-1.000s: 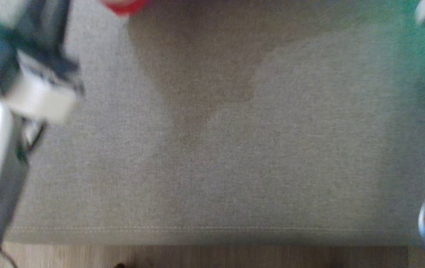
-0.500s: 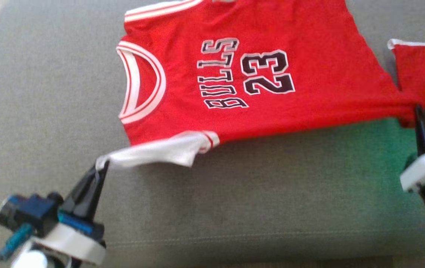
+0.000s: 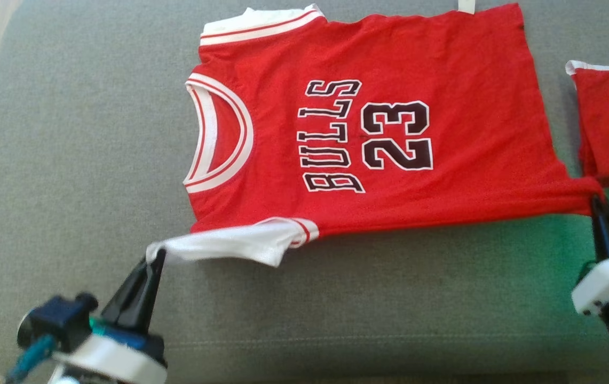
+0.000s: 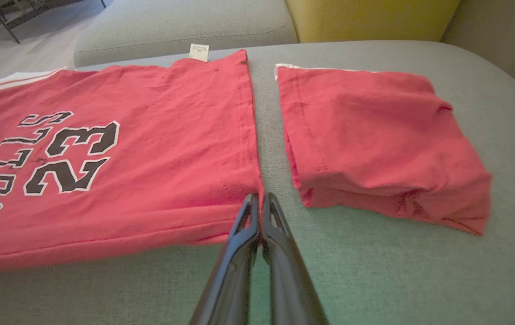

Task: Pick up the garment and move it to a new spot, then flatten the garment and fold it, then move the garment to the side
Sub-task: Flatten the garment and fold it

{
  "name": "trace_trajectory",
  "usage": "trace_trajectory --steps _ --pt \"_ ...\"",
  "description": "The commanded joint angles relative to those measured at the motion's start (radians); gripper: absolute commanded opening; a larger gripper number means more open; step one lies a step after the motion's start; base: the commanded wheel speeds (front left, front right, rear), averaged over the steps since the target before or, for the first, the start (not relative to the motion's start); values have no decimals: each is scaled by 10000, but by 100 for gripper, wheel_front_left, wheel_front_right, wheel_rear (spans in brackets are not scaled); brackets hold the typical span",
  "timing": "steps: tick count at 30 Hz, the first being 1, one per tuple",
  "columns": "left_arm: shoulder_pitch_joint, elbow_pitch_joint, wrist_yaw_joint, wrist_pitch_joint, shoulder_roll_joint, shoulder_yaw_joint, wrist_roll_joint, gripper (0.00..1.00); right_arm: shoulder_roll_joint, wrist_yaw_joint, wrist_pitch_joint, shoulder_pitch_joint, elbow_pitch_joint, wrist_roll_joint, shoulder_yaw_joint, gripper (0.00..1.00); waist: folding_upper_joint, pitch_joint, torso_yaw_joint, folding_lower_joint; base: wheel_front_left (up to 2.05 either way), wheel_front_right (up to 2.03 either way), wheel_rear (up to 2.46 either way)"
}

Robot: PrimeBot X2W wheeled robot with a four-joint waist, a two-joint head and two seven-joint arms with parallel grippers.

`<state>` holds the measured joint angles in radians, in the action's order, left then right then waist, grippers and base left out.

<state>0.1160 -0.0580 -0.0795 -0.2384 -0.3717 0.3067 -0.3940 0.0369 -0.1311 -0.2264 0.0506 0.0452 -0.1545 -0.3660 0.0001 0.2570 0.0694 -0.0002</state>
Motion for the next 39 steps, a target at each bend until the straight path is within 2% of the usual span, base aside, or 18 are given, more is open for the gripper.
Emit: trace_trajectory --steps 1,8,14,21,28,29,31,32,33,34,39 --pt "-646 -199 -1 26 -49 -468 -106 0 136 4 -35 469 263 123 243 0 -1 33 12 2 0 0 0" --pt "-2525 940 -237 495 335 -251 -703 0 135 4 82 2134 -1393 729 418 0 -1 315 97 2 0 0 0" --pt "-4262 2324 -405 616 335 191 -699 0 152 4 607 3545 -2722 1367 376 0 -1 786 237 2 0 0 0" --pt "-5866 3744 -486 52 259 705 -409 0 332 4 1402 4852 -3848 2074 157 0 -1 1253 293 2 0 0 0" --pt "-6748 4720 -506 -208 240 1061 -157 0 372 4 1941 5744 -4728 2715 -23 0 -1 1528 211 2 0 0 0" --pt "-6846 4845 -507 -217 236 1178 -148 20 366 4 1963 5843 -4914 2772 -32 0 -1 1559 201 2 0 0 0" --pt "-7066 4957 -508 -226 250 1315 -123 44 350 4 1985 6002 -5267 2937 -90 0 -1 1612 187 2 0 0 0" --pt "-7156 4982 -509 -227 274 1321 -124 59 344 4 2052 6078 -5420 3010 -119 14 -1 1630 184 2 0 0 0" --pt "-7229 4988 -509 -228 307 1279 -116 94 339 4 2148 6146 -5548 3076 -147 67 -1 1640 182 2 0 0 0" --pt "-7267 5009 -509 -229 358 1181 -115 100 330 4 2265 6184 -5642 3144 -184 100 -1 1638 179 2 0 0 0" --pt "-6788 4821 -429 -231 689 244 33 100 204 4 3281 5934 -5389 2997 -444 100 -1 1451 70 2 0 0 0"
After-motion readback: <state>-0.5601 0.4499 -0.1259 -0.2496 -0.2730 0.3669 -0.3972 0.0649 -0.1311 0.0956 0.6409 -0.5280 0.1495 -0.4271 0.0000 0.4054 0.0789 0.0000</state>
